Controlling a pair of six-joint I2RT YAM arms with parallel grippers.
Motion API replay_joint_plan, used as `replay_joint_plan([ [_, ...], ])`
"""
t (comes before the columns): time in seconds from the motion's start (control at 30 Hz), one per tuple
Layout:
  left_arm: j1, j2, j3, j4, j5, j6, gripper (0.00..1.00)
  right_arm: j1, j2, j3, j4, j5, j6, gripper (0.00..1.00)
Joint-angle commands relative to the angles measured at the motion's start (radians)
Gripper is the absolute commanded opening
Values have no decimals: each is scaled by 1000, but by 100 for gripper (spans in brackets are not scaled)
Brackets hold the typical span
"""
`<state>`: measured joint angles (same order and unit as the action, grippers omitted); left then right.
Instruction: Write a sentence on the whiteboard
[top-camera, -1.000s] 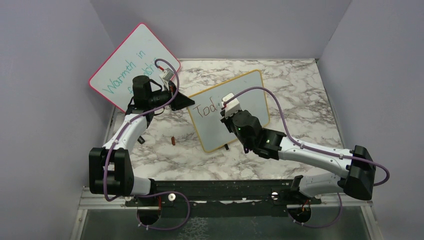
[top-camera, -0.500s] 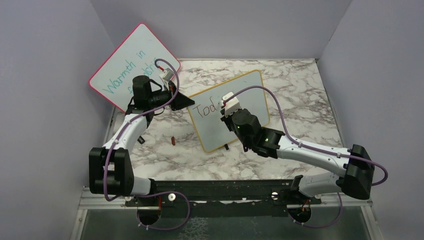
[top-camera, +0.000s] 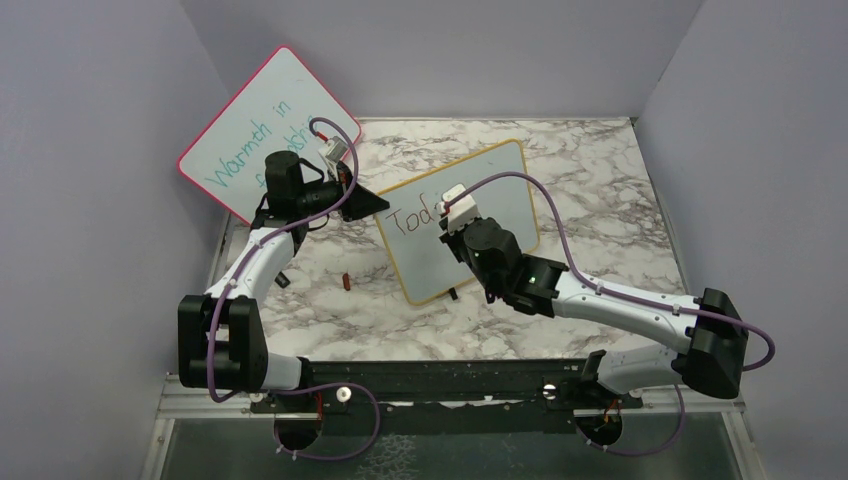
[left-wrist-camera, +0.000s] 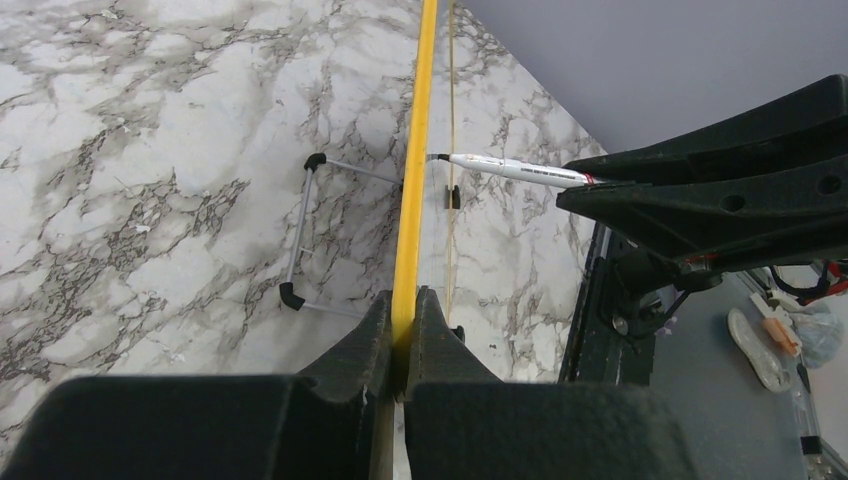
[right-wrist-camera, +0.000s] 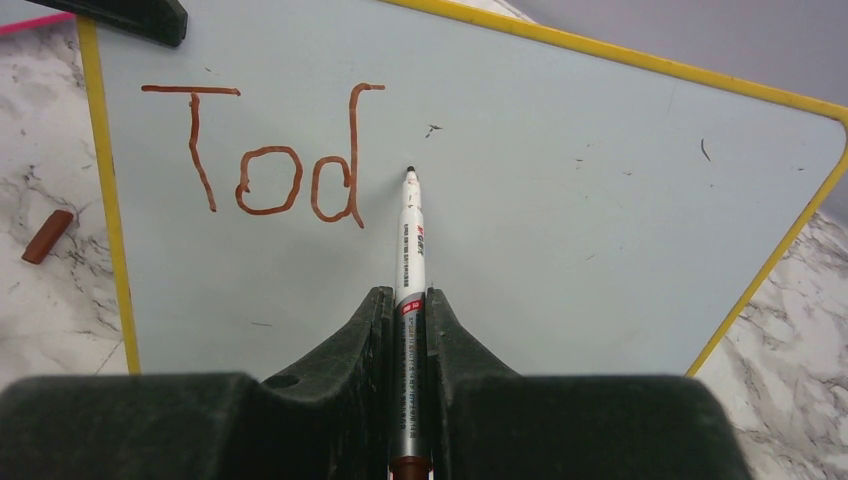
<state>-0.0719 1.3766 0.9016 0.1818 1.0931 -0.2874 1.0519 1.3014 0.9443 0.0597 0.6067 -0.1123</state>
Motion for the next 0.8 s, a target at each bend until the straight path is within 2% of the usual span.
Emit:
replay_joint_plan([
  [0.0, -6, 26, -9, -58, -5, 85, 0, -4, 19, 22, 19, -49, -9, 0],
  [0.23, -7, 26, -9, -59, -5, 85, 0, -4, 10, 13, -10, -99, -1, 0],
  [0.77, -6, 27, -9, -59, -10, 86, 0, -4, -23, -18, -111, -110, 36, 0],
])
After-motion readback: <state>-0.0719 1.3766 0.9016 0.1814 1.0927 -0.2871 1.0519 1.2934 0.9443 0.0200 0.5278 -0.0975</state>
